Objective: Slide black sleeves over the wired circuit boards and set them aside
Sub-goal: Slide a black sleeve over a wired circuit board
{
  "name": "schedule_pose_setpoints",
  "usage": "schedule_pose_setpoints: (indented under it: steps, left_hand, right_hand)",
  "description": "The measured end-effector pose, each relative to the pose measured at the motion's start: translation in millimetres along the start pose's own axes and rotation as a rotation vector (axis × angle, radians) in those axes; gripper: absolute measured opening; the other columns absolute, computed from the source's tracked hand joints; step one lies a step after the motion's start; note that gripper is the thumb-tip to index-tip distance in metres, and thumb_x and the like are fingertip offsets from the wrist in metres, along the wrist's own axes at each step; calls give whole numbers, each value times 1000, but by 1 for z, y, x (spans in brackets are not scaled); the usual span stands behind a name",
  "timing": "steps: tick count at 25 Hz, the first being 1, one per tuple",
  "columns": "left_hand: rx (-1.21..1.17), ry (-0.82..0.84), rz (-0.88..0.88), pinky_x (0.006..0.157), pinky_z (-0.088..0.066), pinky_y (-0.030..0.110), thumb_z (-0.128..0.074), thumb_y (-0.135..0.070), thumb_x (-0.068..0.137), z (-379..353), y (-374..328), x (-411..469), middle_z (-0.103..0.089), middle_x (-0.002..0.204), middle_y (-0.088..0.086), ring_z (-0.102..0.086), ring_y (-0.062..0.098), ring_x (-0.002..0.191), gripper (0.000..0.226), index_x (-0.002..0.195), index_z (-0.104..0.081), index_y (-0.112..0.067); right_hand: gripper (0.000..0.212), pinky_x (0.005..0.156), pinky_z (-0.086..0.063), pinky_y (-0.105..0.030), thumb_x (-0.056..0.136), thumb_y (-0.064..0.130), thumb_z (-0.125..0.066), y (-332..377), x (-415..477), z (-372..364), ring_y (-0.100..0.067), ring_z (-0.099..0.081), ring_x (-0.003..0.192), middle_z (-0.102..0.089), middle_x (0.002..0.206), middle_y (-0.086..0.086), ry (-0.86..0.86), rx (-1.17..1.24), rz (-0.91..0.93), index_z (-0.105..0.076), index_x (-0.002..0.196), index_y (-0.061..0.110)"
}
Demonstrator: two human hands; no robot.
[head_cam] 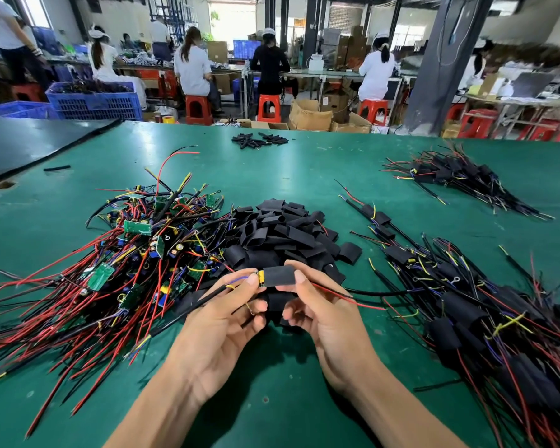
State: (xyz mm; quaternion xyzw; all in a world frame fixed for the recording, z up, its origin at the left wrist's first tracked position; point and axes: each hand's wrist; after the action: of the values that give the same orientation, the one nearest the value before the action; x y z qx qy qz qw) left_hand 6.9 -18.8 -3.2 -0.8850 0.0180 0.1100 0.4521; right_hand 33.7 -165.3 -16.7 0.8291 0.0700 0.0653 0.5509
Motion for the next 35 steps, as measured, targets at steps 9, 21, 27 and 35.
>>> schedule_pose_setpoints:
  steps: [9,21,27,35]
  left_hand:
    - [93,51,-105,63,-51,26,-72,-16,76,0,0,-3,-69,80,8,-70,20,69,13,89,-71,-18]
    - [113,77,-199,59,-50,26,-77,-17,70,4,0,-1,-63,73,9,-58,18,59,14,83,-74,-14]
    - [156,48,-256,63,-54,28,-71,-16,79,5,4,0,-71,85,15,-67,23,67,22,99,-76,-10]
    - [85,46,-151,60,-55,25,-75,-12,72,7,1,1,-69,79,12,-68,19,68,17,89,-79,-16]
  right_hand:
    - [28,61,-48,-26,83,42,-68,1,4,7,-15,-58,60,-68,72,-2,-15,-154,59,-77,108,34]
    - [34,59,-48,-24,82,43,-71,-6,4,6,-13,-57,59,-70,80,-3,69,-48,44,-76,112,29]
    - [38,57,-49,-21,78,39,-73,-3,5,5,-15,-57,57,-75,94,-10,33,11,39,-75,113,26]
    - [46,61,-50,-22,74,44,-77,-3,3,6,-16,-60,63,-72,87,-4,106,-24,24,-73,117,30]
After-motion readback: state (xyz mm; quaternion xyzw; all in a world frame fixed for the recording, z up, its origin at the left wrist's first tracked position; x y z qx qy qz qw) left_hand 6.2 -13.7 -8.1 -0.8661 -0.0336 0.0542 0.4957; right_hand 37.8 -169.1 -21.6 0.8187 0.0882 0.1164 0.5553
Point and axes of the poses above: each hand's wrist, its own x-axis towards the middle knuckle, its own z-axis out of the back of the hand, y = z × x
